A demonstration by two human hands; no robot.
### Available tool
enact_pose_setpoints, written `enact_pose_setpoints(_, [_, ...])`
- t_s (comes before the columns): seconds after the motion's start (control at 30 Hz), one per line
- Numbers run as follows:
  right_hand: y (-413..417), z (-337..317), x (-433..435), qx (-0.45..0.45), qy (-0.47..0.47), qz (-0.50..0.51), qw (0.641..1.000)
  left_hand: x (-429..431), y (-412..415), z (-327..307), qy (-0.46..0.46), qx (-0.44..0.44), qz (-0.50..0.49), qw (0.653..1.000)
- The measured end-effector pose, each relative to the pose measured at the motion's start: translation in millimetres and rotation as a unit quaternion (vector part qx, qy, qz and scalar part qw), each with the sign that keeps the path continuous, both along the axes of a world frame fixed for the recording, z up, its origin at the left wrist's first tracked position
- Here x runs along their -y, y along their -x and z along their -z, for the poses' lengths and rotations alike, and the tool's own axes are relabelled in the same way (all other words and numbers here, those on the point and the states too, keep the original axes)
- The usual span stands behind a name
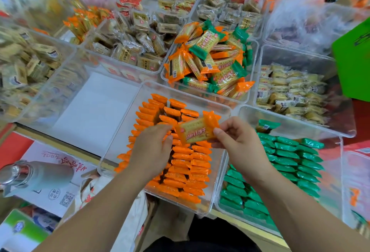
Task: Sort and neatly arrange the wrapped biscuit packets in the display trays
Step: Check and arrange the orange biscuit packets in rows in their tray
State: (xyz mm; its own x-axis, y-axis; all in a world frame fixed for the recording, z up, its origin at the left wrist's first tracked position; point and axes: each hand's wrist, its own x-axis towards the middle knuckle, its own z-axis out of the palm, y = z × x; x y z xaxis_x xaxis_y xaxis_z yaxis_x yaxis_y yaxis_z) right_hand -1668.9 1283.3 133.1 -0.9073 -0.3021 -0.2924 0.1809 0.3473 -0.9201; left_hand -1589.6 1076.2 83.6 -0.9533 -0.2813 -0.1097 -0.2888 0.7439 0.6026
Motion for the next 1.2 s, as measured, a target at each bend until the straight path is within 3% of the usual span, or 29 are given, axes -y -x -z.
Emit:
enact_pose_setpoints(0.03, [-7,-6,-3,0.026,0.027,0.007,0.999,-8,-9,-14,-0.112,0.008,-0.068,0.991])
enact_pose_setpoints(0.1, [-22,-16,-10,0.056,0.061,0.016,0.996,-26,-25,-41,-0.358,0.032,-0.192,0.913])
enact_pose_setpoints(0.17, [-37,-26,-19,0.068,0.075,0.008,0.995,-36,-43,-56,-0.436,0.014,-0.238,0.868])
enact_pose_setpoints(0.4, [-74,-46,-48,0.102,0.106,-0.025,0.989,-45,-88,-85,-0.504,-0.028,-0.256,0.824])
enact_pose_setpoints(0.63, [-95,-57,-62,0.154,0.188,-0.052,0.969,-56,-122,-119,-0.488,-0.051,-0.224,0.842])
enact_pose_setpoints(0.83, [-110,-56,-56,0.088,0.209,0.001,0.974,-56,-136,-134,-0.488,-0.077,-0.213,0.843])
enact_pose_setpoints(1.07, [-119,-71,-59,0.036,0.243,-0.021,0.969,-54,-147,-128,-0.548,-0.068,-0.249,0.796])
enact_pose_setpoints(1.13, [-121,-73,-60,0.087,0.273,-0.027,0.958,-56,-150,-131,-0.564,-0.07,-0.254,0.783])
enact_pose_setpoints(1.2, [-120,-72,-62,0.2,0.318,-0.034,0.926,-58,-153,-140,-0.576,-0.063,-0.253,0.775])
